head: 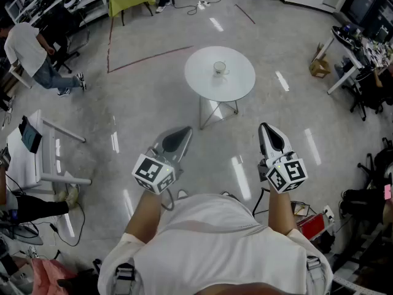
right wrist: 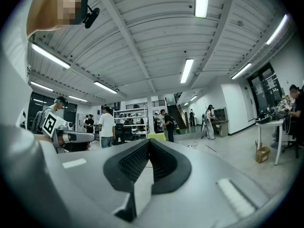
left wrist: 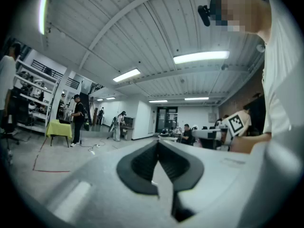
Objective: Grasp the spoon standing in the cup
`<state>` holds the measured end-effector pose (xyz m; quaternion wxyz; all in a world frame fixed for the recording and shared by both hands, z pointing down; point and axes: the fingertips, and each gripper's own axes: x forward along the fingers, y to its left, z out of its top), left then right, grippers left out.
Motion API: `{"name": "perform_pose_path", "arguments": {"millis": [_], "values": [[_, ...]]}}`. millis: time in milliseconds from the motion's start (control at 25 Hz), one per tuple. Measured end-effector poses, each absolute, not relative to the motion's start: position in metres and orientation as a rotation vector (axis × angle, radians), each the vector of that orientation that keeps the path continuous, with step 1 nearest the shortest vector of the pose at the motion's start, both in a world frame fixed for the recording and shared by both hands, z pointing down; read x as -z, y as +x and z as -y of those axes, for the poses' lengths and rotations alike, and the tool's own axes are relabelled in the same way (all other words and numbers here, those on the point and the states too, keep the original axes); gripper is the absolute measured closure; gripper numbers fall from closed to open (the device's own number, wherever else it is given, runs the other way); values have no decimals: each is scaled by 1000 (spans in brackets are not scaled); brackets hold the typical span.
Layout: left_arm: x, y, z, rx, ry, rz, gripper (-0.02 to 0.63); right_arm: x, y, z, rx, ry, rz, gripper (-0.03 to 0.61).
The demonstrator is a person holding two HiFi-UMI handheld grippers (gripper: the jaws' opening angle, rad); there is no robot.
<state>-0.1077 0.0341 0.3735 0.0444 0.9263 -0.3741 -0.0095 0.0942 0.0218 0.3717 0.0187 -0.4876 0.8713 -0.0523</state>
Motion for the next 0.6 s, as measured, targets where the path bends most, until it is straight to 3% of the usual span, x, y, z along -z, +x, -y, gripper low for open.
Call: {"name": "perform_pose_path", "arguments": {"millis": [600], "values": [[-379, -99, -38, 12, 2841, 1112, 612, -380, 98, -26, 183, -1542, -2647, 572]]}}
